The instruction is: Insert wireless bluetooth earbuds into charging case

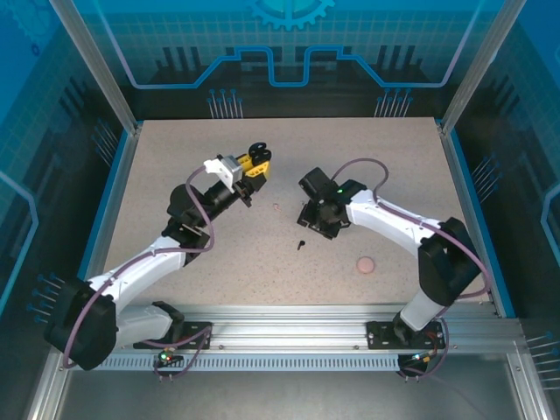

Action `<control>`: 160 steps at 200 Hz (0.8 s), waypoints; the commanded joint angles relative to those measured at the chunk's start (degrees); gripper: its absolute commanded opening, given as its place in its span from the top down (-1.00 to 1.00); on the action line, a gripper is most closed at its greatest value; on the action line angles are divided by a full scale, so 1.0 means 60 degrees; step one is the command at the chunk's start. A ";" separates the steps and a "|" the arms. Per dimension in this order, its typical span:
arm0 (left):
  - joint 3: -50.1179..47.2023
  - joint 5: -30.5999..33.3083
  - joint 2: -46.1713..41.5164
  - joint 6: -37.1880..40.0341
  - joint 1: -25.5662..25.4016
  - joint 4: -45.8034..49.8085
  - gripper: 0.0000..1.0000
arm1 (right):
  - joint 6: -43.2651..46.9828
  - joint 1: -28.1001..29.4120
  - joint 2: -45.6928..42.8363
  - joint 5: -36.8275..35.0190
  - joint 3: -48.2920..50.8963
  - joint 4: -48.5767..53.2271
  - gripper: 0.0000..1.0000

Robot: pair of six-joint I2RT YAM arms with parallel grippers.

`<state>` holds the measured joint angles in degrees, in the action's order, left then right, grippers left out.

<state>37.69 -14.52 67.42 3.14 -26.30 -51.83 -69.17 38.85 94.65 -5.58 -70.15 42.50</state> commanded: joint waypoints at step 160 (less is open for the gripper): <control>-0.0291 0.0264 -0.0527 -0.0186 0.0195 -0.0766 1.00 | -0.1578 0.0603 0.2966 0.0386 -0.1129 0.0518 0.11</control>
<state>36.56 -13.47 65.52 2.94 -25.56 -53.08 -77.84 42.06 110.78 -3.81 -75.72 43.59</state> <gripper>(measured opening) 0.222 0.464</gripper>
